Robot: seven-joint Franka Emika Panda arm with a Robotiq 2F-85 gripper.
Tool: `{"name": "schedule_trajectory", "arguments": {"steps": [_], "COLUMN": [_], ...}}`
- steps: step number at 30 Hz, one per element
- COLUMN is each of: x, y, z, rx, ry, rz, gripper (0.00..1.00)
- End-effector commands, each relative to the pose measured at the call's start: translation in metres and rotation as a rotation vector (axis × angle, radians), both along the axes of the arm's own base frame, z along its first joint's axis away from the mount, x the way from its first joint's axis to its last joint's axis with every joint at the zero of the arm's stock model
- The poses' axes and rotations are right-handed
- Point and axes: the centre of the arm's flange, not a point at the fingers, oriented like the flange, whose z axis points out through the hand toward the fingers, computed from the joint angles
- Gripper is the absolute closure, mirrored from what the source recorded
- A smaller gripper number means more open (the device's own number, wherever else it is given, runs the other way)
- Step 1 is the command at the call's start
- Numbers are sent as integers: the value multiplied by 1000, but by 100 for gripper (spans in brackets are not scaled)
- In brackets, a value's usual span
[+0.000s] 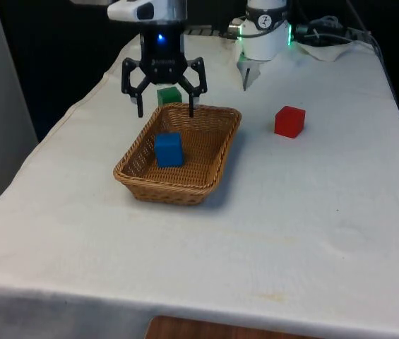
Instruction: Pick up the blue cube and place it into the basket.
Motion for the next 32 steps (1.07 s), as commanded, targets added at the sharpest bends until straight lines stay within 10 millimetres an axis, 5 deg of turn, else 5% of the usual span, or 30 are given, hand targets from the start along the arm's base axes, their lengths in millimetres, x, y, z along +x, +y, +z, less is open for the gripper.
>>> {"name": "schedule_trajectory", "arguments": {"steps": [1,17,32], "x": [-1,-1,3], "y": [-1,1,8], "z": [8,47,57], "rx": [-3,17,22], "ry": [1,7,61], "rz": [0,9,26], "gripper": [0,0,0]}}
